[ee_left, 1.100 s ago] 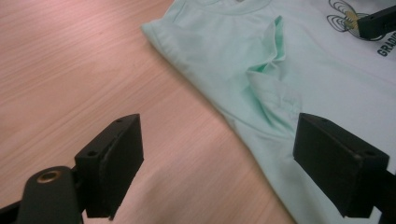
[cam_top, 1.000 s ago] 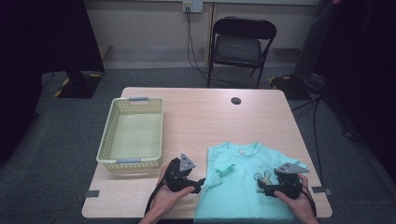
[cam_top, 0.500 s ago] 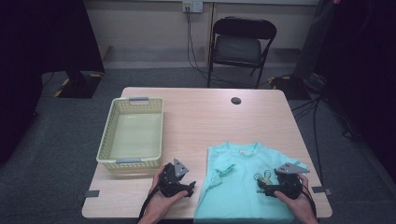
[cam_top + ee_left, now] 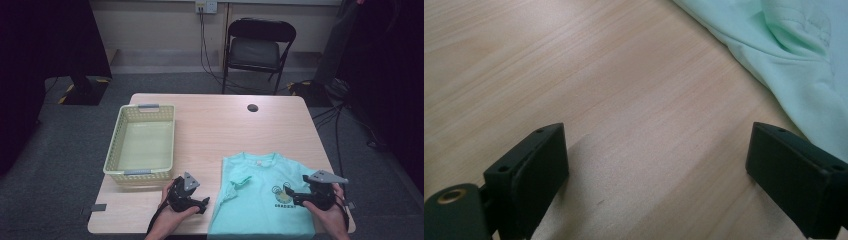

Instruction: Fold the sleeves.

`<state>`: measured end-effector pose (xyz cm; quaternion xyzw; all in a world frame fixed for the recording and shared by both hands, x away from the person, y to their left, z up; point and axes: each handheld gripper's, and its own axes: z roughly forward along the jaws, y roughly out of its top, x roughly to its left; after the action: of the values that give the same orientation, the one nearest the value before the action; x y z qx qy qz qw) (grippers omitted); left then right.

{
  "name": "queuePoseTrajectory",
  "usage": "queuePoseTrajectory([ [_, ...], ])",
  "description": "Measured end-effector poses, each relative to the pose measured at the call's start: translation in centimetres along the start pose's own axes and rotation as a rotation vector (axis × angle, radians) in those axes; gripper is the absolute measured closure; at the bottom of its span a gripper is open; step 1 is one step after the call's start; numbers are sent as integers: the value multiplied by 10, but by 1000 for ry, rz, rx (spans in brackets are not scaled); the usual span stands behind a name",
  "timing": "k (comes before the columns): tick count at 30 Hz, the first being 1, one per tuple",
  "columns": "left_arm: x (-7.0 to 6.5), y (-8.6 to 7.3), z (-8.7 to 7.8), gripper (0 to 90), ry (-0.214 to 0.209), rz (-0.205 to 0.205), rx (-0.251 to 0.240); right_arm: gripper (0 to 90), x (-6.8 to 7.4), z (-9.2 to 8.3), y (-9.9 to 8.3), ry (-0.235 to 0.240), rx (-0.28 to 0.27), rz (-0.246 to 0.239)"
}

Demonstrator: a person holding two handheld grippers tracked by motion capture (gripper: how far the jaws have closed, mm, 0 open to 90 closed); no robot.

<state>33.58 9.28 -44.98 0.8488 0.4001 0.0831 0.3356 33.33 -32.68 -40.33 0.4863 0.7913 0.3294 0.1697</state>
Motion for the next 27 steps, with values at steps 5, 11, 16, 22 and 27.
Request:
queuePoseTrajectory([
  [5,1,0,0,92,-2,3,2,174,-20,-19,11,-44,-25,32],
  [11,1,0,1,83,1,4,0,276,-54,-41,20,-58,-93,109],
  [16,2,0,1,81,-2,6,-2,368,-72,-39,15,-80,-69,100],
  [22,2,0,1,80,-3,7,-4,463,-93,-27,-7,-108,-27,123],
  [27,2,0,1,80,-3,7,-6,524,-103,-16,-19,-119,13,126],
])
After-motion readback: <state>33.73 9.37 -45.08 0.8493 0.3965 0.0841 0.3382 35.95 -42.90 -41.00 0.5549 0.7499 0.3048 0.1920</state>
